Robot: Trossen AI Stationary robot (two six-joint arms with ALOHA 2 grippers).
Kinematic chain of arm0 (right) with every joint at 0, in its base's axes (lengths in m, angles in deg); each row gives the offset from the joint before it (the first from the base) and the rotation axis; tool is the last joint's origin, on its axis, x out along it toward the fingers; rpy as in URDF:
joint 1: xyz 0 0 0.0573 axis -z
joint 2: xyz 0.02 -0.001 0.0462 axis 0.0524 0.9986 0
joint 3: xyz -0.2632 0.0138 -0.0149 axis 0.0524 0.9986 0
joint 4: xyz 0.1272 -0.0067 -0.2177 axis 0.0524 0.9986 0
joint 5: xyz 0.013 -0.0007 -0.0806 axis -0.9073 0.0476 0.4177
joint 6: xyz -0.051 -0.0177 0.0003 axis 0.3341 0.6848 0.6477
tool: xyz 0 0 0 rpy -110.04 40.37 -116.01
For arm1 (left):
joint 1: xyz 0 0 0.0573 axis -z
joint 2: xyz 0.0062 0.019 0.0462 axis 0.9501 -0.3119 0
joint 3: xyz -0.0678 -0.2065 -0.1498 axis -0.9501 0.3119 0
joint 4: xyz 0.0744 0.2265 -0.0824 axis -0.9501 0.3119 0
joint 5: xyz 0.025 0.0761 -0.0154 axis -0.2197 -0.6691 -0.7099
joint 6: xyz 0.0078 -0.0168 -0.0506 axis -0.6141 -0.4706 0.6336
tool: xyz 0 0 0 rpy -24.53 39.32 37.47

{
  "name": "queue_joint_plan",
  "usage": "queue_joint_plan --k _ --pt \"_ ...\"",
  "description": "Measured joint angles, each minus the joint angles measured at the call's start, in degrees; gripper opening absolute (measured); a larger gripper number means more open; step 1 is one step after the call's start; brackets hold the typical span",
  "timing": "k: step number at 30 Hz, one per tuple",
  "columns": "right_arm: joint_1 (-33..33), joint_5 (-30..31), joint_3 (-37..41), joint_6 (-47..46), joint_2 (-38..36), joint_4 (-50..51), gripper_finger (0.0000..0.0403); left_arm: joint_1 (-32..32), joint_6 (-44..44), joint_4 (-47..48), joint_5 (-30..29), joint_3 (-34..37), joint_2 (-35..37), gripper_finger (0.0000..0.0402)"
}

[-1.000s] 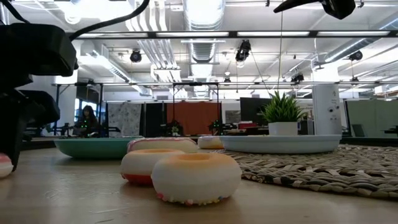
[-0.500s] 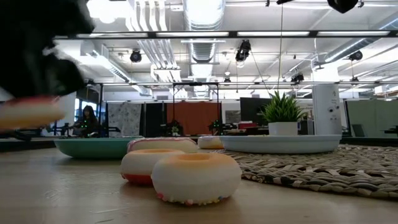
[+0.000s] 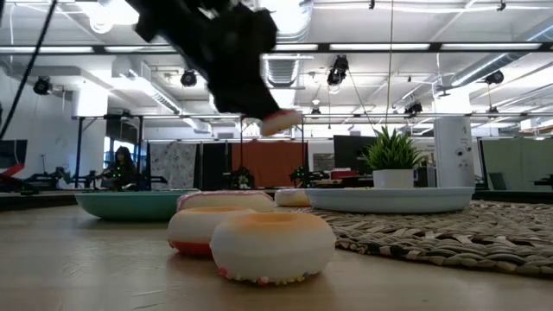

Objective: Pick & Place donuts
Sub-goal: Put the small orange donut on the blue plate

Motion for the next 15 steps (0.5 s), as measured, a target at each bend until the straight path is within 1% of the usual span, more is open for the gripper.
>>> queue_joint_plan --k 3,5,11,13,15 --pt "-0.7 2.3 -1.1 1.3 0.0 0.0 0.0211 -3.1 -1.0 -2.2 3.3 -2.9 -4.7 0.0000" --pt "-1.1 3.7 -1.7 2.0 0.0 0.0 0.0211 -4.2 -1.6 -2.5 4.0 -5.7 -8.3 0.0000" --pt "-1.2 5.0 -1.6 2.3 0.0 0.1 0.0211 -4.4 -4.1 0.5 3.5 -14.9 -17.5 0.0000" --pt "-1.4 5.0 -1.5 2.3 0.0 0.1 0.0211 -4.4 -4.7 3.9 3.0 -16.8 -19.3 0.0000" --pt "-1.5 5.0 -1.5 2.2 0.0 0.1 0.0211 -4.4 -5.4 4.6 2.6 -18.0 -20.5 0.0003"
